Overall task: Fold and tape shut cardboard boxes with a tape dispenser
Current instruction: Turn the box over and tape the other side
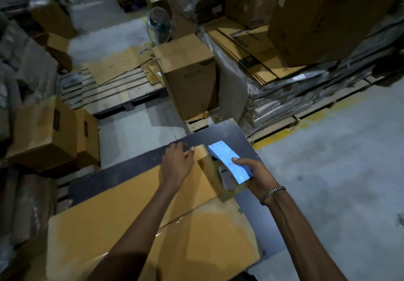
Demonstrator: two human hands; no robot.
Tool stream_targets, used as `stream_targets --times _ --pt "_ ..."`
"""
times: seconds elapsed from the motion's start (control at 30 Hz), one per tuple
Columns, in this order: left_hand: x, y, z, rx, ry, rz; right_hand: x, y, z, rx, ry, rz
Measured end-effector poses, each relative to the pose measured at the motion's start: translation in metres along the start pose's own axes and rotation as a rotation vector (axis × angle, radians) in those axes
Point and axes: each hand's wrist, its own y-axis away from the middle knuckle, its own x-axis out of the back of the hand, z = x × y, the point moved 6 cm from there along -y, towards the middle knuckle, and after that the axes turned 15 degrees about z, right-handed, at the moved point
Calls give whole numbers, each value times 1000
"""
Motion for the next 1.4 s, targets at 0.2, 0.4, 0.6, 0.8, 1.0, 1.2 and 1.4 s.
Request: stream_targets --times 0.2,0.4,0.6,0.8,1.0,1.2,1.4 --pt "-7 22 38 874 964 -657 -20 -5 -15 59 208 -78" --pt "-6 13 31 1013 1031 -803 -21 -12 -13 54 249 -108" --pt "-17 -17 24 834 867 -731 -29 -11 -10 46 241 -30" --pt "-30 -58 12 684 642 -629 -34 -26 13 7 350 152" --pt "-32 -77 27 475 607 -421 -38 -36 -4 62 503 281" --pt "-56 -82 4 504 465 -467 -51 -48 -16 91 624 335" --pt "-78 -69 -22 417 214 -593 -58 -52 -21 117 656 359"
